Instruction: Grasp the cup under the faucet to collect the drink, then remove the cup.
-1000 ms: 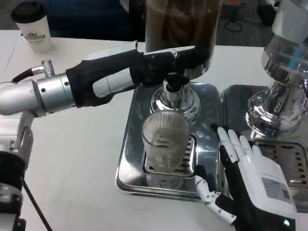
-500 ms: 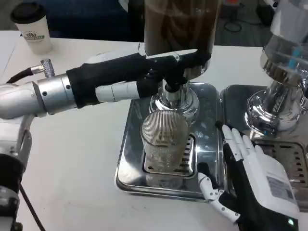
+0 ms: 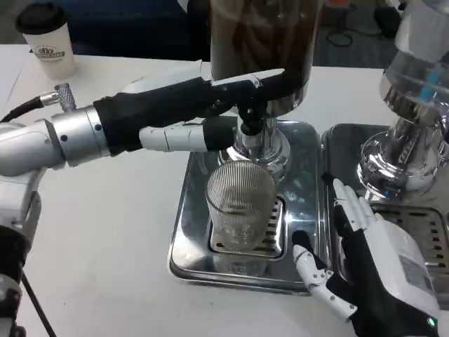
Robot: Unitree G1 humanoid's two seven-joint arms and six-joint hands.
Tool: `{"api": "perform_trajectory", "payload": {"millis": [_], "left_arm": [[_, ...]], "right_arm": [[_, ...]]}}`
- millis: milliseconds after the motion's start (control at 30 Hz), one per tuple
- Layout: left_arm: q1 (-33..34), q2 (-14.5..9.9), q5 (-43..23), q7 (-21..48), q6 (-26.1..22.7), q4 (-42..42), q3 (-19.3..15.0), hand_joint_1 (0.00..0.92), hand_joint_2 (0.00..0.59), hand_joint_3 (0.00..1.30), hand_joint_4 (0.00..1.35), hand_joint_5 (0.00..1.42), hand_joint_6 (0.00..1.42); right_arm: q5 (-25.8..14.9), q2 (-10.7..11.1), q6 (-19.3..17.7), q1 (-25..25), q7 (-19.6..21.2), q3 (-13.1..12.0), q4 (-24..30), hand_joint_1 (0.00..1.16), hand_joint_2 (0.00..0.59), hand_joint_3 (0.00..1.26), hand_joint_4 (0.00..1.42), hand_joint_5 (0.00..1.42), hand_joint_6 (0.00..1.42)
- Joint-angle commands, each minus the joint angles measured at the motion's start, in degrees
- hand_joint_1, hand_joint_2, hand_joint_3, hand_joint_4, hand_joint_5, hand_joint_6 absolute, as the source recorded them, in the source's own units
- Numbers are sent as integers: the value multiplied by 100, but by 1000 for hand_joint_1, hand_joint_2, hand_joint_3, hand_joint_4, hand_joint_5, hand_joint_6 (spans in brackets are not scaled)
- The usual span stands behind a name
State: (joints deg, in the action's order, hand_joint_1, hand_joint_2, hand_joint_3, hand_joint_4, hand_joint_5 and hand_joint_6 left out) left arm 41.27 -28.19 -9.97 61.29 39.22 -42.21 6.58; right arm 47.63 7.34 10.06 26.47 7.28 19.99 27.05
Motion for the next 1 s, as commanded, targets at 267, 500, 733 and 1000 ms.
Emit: {"api": "perform_trajectory", "payload": {"millis": [267, 500, 733, 1000], "left_arm": [[-248, -92, 524, -58, 133, -150, 303, 0, 1, 36, 0, 0, 0], [-271, -152, 672, -198, 359, -135, 397, 0, 0, 36, 0, 0, 0], [-286, -213, 870, -404, 638, -97, 500, 0, 0, 36, 0, 0, 0], [-311, -298, 1006, -661, 887, -32, 623, 0, 0, 35, 0, 0, 0]], "right_arm": [[-123, 47, -79, -23, -1, -51, 17, 302, 464, 4, 0, 0, 0], [-351, 23, -144, -20, 23, -94, -30, 307, 468, 4, 0, 0, 0], [-605, 16, -222, -19, 18, -150, -25, 315, 456, 0, 0, 0, 0], [-680, 30, -227, -25, 18, -154, -7, 320, 452, 0, 0, 0, 0]]}}
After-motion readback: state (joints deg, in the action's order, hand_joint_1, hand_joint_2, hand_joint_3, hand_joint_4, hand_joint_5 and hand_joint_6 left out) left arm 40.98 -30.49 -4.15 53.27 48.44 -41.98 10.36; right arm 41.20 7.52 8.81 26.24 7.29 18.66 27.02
